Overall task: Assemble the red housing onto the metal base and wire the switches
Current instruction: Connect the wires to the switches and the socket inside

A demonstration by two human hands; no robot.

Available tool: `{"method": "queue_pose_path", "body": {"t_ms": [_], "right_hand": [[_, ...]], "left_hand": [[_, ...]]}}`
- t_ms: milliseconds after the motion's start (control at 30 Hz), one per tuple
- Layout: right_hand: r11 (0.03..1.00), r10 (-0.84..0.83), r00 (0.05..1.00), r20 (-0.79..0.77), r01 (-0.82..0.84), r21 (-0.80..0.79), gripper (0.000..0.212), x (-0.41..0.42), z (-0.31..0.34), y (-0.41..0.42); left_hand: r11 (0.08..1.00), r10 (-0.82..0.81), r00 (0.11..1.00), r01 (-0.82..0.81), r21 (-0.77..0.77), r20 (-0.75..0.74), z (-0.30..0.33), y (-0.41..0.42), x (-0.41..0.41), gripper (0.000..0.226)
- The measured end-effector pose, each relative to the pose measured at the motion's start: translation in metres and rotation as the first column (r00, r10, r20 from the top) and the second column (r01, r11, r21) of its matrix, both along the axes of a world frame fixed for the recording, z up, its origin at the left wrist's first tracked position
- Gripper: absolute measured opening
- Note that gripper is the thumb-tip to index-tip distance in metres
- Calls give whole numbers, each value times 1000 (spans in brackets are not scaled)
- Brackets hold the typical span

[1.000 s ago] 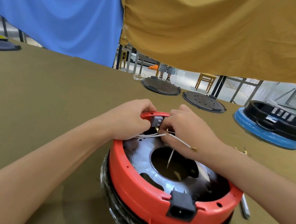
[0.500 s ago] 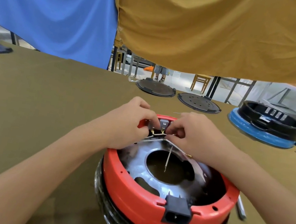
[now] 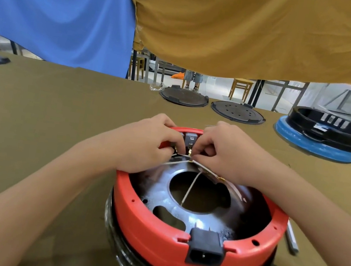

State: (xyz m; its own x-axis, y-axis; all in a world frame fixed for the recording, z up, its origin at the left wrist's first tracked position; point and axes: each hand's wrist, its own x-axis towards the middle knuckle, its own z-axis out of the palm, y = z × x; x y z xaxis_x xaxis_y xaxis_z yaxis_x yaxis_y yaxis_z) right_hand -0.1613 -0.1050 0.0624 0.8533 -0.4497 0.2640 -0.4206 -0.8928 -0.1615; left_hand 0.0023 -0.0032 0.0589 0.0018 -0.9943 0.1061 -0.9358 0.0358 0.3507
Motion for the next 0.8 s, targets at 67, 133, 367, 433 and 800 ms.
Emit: {"method": "queue_pose_path", "body": {"t_ms": [67,133,367,433,800], "right_hand": [[1000,-5,1000,22,5,9,17,0,0,0],[1000,-29,999,41,29,9,16,1,0,0],[999,-39,999,4,39,-33,17,3,-1,-1],[998,-46,999,-3,46,-32,20,3,-1,0],[998,-61,998,24,62,-28,14,2,0,-1]], "left_hand": [[1000,0,1000,0,6,9,0,0,0,26],[1000,3,1000,-3,10,16,1,0,0,24],[1000,11,1000,-12,20,29,1,0,-1,21],[1000,10,999,-11,19,30,1,0,-1,20],[1000,10,1000,-10,14,14,1,-1,0,22]]}}
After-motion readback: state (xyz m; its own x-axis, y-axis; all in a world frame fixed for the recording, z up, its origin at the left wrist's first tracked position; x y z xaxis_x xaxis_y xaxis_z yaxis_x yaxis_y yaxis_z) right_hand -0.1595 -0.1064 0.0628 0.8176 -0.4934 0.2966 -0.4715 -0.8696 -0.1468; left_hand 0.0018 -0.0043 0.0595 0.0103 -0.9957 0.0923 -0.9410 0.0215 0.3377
